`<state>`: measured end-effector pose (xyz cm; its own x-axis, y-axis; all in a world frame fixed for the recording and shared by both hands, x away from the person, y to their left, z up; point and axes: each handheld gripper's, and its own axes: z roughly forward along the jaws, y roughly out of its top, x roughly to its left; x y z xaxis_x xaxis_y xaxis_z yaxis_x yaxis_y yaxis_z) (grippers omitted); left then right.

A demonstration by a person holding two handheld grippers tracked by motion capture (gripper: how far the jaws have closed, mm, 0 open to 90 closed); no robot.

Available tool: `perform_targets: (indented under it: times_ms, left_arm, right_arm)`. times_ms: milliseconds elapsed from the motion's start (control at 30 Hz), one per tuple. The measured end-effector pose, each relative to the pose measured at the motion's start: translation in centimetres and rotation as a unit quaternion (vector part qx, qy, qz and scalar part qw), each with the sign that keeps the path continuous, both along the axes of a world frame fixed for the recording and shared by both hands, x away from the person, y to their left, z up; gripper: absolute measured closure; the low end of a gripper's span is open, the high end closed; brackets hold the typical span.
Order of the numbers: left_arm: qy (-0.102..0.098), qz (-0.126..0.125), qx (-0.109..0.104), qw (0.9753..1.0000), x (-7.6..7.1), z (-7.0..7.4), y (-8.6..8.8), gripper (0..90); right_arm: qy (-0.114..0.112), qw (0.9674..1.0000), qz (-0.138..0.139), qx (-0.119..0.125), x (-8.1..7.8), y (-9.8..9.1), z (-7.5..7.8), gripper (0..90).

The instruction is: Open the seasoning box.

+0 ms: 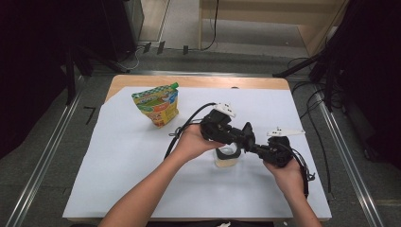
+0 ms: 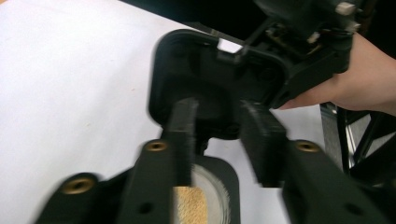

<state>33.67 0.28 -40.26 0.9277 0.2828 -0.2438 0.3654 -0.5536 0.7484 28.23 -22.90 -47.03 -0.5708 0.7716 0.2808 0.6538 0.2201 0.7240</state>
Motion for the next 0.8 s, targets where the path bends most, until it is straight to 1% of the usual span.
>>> perform_targets:
  times_ms: [33,100,167,233,267,333,400,467,600,667,733,800]
  left_arm:
    - [0.0,0.0,0.0,1.0,0.0,0.0,0.0,59.7]
    - [0.008,0.012,-0.002,0.9999,0.3,0.1,1.1,56.9]
    - [0.009,0.014,0.001,0.9999,0.4,0.2,1.6,55.6]
    - [0.007,0.016,0.005,0.9998,0.3,0.3,2.2,54.6]
    - [0.007,0.015,0.004,0.9999,0.3,0.3,2.6,54.1]
    - [0.003,0.017,0.01,0.9998,0.3,0.4,3.2,52.7]
    - [0.006,0.02,0.011,0.9997,0.3,0.5,3.9,51.5]
    - [0.004,0.026,0.009,0.9996,0.3,0.5,4.6,49.3]
    - [0.009,0.034,0.013,0.9993,0.3,0.5,5.8,47.7]
    - [0.004,0.045,0.021,0.9988,0.3,0.4,6.4,45.6]
    - [0.005,0.054,0.018,0.9984,0.3,0.5,6.8,43.6]
    - [0.002,0.052,0.02,0.9985,0.1,0.6,7.2,43.9]
  right_arm:
    - [0.0,1.0,0.0,0.0,0.0,0.0,0.0,88.9]
    - [0.002,1.0,0.001,0.005,-0.3,-0.3,0.2,86.7]
    - [0.002,1.0,0.003,0.005,-0.5,-0.3,0.3,85.6]
    - [-0.002,1.0,0.006,0.001,-1.0,-0.3,0.4,84.8]
    - [-0.003,1.0,0.009,0.0,-1.2,-0.2,0.5,84.6]
    - [-0.002,0.9999,0.015,-0.001,-1.6,-0.2,0.5,82.9]
    - [-0.002,0.9998,0.019,-0.001,-2.0,-0.2,0.6,81.0]
    - [0.0,0.9997,0.023,0.0,-2.5,-0.2,0.6,78.9]
    - [-0.001,0.9996,0.029,0.001,-3.4,-0.1,1.0,78.2]
    - [-0.002,0.9995,0.031,0.0,-3.7,0.1,1.5,78.3]
    - [-0.004,0.9993,0.038,0.0,-4.0,0.3,1.7,78.3]
    - [-0.003,0.999,0.045,0.001,-4.4,0.5,1.9,78.0]
